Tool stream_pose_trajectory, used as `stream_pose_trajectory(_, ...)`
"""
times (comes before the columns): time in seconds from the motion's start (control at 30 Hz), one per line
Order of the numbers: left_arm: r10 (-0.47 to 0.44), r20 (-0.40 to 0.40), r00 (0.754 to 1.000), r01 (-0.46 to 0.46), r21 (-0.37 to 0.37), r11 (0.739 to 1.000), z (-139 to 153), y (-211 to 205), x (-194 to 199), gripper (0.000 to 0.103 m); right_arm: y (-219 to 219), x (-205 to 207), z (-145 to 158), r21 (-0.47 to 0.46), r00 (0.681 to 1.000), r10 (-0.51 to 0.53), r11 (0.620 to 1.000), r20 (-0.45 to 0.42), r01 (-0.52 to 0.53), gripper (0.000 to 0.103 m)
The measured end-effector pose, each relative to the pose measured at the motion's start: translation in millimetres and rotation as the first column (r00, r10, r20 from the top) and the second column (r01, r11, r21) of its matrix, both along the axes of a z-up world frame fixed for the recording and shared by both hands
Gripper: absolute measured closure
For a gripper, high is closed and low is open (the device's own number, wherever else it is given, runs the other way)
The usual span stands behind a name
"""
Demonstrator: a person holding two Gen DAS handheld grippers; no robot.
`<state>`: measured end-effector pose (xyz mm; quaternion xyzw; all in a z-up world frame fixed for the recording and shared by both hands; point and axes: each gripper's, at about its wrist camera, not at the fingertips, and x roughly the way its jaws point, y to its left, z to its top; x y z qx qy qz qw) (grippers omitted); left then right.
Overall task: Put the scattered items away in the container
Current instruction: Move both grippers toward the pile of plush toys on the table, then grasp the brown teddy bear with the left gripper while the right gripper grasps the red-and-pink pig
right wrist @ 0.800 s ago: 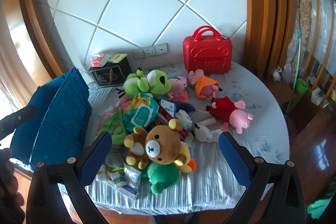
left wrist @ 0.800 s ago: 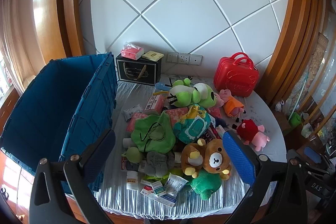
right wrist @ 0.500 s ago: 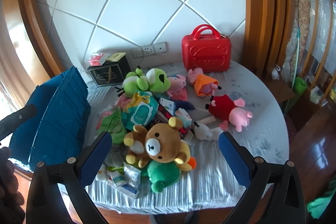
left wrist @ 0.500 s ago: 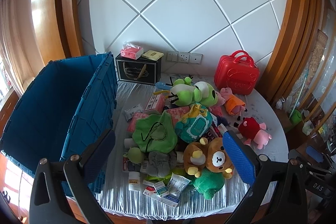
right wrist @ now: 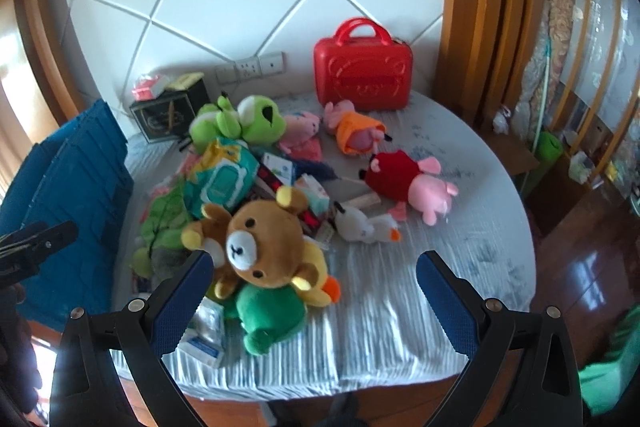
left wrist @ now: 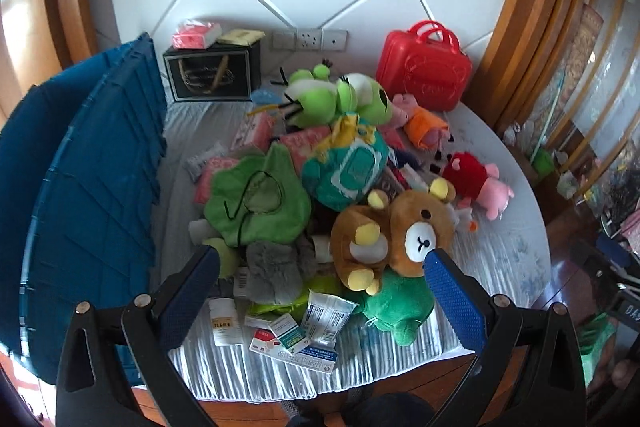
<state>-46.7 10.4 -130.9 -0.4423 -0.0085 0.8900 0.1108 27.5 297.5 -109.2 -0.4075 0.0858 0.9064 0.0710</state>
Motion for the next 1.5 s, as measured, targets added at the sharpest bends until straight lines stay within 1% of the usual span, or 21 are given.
stream_pose_trajectory(0.1,-0.024,0.005,1.000,0.024,-0.028,0.999,-25,14,-7,0.000,13,-1,-16,0.004,1.000,-0.007,1.000,0.025,0.007,0.000)
stream_pose_trajectory(0.23,-0.084,-0.029,0.996,0.082,-0.046,0.996,-44,41,-19,0.000,37,-7,-35,0.002,0.998,-0.017,1.000,0.058,0.017,0.000)
stream_pose_trajectory(0.33,-0.205,-0.005,0.979,0.204,-0.051,0.978,-66,75,-34,0.000,62,-15,-48,-0.022,0.996,-0.024,0.999,0.088,0.026,0.000)
stream_pose_trajectory(0.37,-0.265,0.015,0.964,0.265,-0.071,0.962,-77,92,-38,0.000,68,-17,-50,-0.025,0.995,-0.024,0.999,0.094,0.027,0.000)
stream_pose_trajectory(0.43,-0.338,0.035,0.940,0.340,-0.141,0.930,-93,117,-42,0.000,84,-22,-54,-0.023,0.994,-0.021,0.999,0.104,0.024,0.000)
stream_pose_trajectory(0.5,-0.416,0.041,0.909,0.415,-0.210,0.885,-108,143,-44,0.000,96,-28,-59,-0.025,0.993,-0.021,0.999,0.115,0.024,0.000)
stream_pose_trajectory(0.53,-0.438,0.043,0.898,0.436,-0.224,0.872,-111,150,-43,0.000,103,-31,-62,-0.028,0.992,-0.021,0.999,0.121,0.025,0.000)
stream_pose_trajectory(0.57,-0.471,0.042,0.881,0.466,-0.249,0.849,-116,161,-43,0.000,108,-33,-64,-0.029,0.992,-0.021,0.999,0.126,0.025,0.000)
stream_pose_trajectory(0.67,-0.518,0.054,0.854,0.504,-0.337,0.795,-132,182,-46,0.000,121,-39,-74,-0.034,0.988,-0.020,0.999,0.152,0.025,0.000)
stream_pose_trajectory(0.73,-0.523,0.061,0.850,0.505,-0.378,0.776,-142,188,-50,0.000,127,-42,-79,-0.042,0.986,-0.016,0.999,0.163,0.023,0.000)
stream_pose_trajectory(0.8,-0.526,0.070,0.848,0.507,-0.397,0.765,-151,190,-56,0.000,132,-45,-82,-0.044,0.985,-0.010,0.999,0.174,0.018,0.000)
stream_pose_trajectory(0.87,-0.536,0.059,0.842,0.516,-0.377,0.769,-153,189,-61,0.000,137,-48,-85,-0.047,0.983,-0.007,0.999,0.183,0.016,0.000)
stream_pose_trajectory(0.93,-0.561,0.048,0.827,0.538,-0.360,0.762,-158,188,-64,0.000,139,-50,-88,-0.049,0.981,-0.006,0.999,0.192,0.015,0.000)
stream_pose_trajectory(0.97,-0.581,0.064,0.811,0.563,-0.355,0.747,-165,190,-67,0.000,140,-51,-90,-0.050,0.980,-0.005,0.999,0.197,0.015,0.000)
stream_pose_trajectory(1.03,-0.599,0.089,0.796,0.581,-0.390,0.714,-179,199,-72,0.000,141,-52,-92,-0.053,0.979,-0.002,0.999,0.204,0.012,0.000)
stream_pose_trajectory(1.1,-0.615,0.089,0.783,0.593,-0.402,0.697,-183,208,-75,0.000,142,-54,-94,-0.055,0.978,0.001,0.998,0.210,0.011,0.000)
stream_pose_trajectory(1.13,-0.615,0.093,0.783,0.595,-0.396,0.699,-183,211,-78,0.000,143,-54,-94,-0.056,0.977,0.002,0.998,0.213,0.010,0.000)
stream_pose_trajectory(1.2,-0.594,0.110,0.797,0.589,-0.364,0.722,-180,216,-86,0.000,144,-56,-95,-0.057,0.977,0.005,0.998,0.215,0.008,0.000)
stream_pose_trajectory(1.27,-0.579,0.124,0.806,0.582,-0.345,0.736,-179,217,-90,0.001,145,-57,-96,-0.053,0.976,0.007,0.999,0.218,0.005,0.000)
stream_pose_trajectory(1.37,-0.561,0.128,0.818,0.571,-0.304,0.763,-174,213,-91,0.012,149,-62,-102,-0.053,0.975,-0.003,0.998,0.223,0.015,0.000)
stream_pose_trajectory(1.5,-0.521,0.110,0.846,0.531,-0.251,0.809,-162,200,-91,0.020,160,-75,-113,-0.020,0.976,-0.004,1.000,0.216,0.008,0.000)
